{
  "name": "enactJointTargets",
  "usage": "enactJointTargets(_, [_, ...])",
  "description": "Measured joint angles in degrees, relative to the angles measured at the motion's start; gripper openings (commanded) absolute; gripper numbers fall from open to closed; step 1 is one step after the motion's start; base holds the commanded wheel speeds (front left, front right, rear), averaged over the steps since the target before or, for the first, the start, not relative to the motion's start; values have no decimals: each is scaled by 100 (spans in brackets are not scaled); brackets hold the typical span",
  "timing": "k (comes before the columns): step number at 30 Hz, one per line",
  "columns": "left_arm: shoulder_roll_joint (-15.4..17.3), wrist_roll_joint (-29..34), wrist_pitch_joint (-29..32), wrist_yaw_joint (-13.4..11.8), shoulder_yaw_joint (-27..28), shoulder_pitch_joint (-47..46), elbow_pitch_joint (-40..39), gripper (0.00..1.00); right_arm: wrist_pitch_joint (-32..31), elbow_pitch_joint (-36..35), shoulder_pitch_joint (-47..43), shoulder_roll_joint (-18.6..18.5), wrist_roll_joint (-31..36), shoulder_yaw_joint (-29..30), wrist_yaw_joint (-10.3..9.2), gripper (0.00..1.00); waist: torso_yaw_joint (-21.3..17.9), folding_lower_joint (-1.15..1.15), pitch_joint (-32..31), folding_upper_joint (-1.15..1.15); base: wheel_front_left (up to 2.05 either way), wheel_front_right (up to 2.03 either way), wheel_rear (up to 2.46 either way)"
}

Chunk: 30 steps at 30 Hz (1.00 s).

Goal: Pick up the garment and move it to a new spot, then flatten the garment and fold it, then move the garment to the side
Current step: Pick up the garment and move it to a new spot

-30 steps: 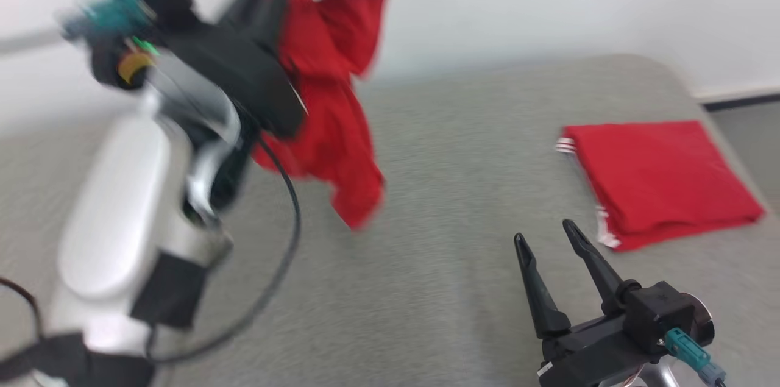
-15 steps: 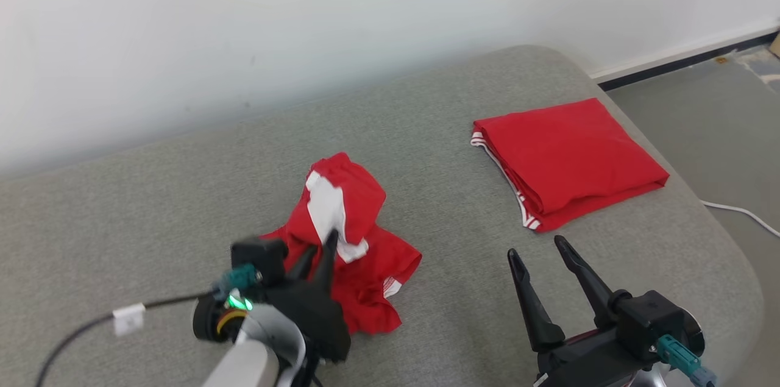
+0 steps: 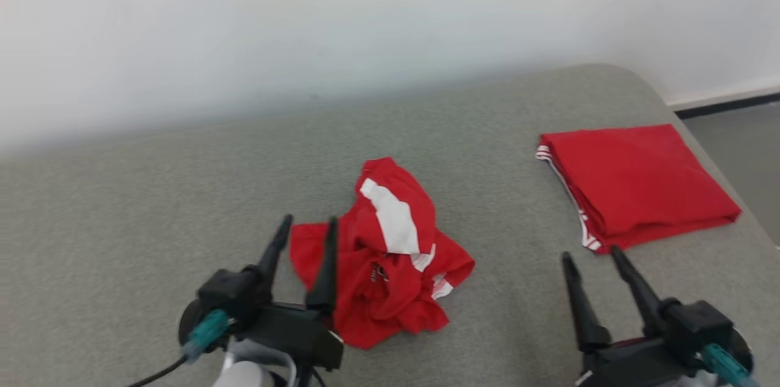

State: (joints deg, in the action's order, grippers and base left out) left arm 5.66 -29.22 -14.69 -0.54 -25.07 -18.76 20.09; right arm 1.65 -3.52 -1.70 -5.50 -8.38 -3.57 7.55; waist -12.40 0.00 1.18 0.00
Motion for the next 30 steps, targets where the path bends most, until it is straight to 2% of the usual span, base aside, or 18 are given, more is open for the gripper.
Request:
enactJointTargets(6, [38,570,-35,-146,992,778,-1444,100,490,269,-60,44,-23,433,0,100,425,0,-62,0,0,0,0])
enactJointTargets(11, [19,1245,-35,-138,1581,1601,-2041,100,868,542,-66,57,-141,501,0,100,702,-1,-138,-1,0,0,0])
enactJointTargets(17, [25,1690,-35,-48,2053,2270,-1850,100,980,958,-127,47,-141,433,0,100,938,-1,-253,-1,0,0,0])
enactJointTargets(21, [64,1808,-35,-30,2369,2503,-1510,100,996,1147,-153,58,-101,444,0,100,1015,-1,-325,0,0,0,0])
enactJointTargets(30, [82,1828,-35,258,2762,2786,-1001,100,934,1367,-217,123,-71,410,0,100,1073,-1,-388,0,0,0,0])
